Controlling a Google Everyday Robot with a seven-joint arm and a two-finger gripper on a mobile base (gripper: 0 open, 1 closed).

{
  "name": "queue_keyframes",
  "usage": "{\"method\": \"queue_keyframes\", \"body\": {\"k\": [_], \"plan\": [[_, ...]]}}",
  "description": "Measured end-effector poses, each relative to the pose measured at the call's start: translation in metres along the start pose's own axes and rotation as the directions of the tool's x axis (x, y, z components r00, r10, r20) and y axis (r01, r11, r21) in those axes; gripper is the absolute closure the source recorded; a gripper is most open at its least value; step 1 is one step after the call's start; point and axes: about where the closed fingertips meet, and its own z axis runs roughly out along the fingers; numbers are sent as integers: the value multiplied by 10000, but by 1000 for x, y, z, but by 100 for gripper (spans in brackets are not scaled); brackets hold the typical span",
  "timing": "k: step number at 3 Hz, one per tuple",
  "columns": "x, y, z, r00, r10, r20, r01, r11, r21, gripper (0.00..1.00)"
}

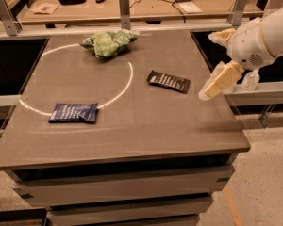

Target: Move rxbar chocolate near green jalapeno chip bag

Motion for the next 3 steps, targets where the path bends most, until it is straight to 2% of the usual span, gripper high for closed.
{"method": "queue_keyframes", "body": {"k": [1, 2, 3], "plan": [[11, -16, 27, 9988, 446, 185, -442, 9988, -214, 0], [27, -21, 53, 9907, 1357, 66, -1353, 9898, -448, 0], [33, -16, 75, 9874, 1584, -36, -1583, 9860, -523, 0]]}}
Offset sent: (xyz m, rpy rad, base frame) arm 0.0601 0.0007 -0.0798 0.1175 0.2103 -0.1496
